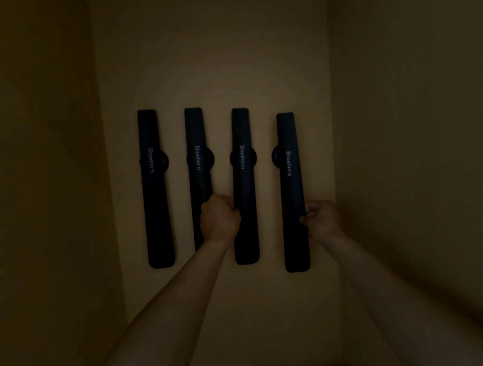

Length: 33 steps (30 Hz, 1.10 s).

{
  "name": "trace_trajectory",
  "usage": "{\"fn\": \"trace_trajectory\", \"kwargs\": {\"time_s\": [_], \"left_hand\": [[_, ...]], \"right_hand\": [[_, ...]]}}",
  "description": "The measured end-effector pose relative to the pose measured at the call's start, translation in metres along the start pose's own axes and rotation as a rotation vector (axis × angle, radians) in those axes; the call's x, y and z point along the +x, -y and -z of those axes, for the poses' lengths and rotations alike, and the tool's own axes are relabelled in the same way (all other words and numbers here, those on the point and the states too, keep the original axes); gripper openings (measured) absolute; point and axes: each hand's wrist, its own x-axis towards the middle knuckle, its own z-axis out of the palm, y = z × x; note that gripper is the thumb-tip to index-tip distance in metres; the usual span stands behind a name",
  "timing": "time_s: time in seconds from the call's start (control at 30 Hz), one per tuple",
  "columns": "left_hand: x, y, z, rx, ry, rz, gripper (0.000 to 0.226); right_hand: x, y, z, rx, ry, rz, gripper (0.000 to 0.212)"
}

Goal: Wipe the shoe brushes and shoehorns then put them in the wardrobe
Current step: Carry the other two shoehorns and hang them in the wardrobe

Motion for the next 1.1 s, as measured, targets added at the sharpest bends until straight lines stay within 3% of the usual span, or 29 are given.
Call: {"fn": "trace_trajectory", "kwargs": {"time_s": [0.1,0.4,0.93,1.1], "left_hand": [[0.002,0.000,-0.001,0.009,0.014,-0.004,0.023],[0.001,0.004,-0.006,0.050,-0.015,-0.027,0.041],[0.009,0.004,-0.013,0.074,-0.008,-0.029,0.025],[0.011,0.002,-0.012,0.058,-0.020,-0.040,0.032]], "right_hand": [[0.002,-0.001,-0.002,0.002,0.003,0.003,0.032],[0.011,0.000,-0.001,-0.006,-0.027,0.008,0.033],[0.028,0.011,-0.008,-0.011,-0.042,-0.001,0.032],[0.027,0.013,-0.008,-0.031,-0.077,0.031,0.035]]}}
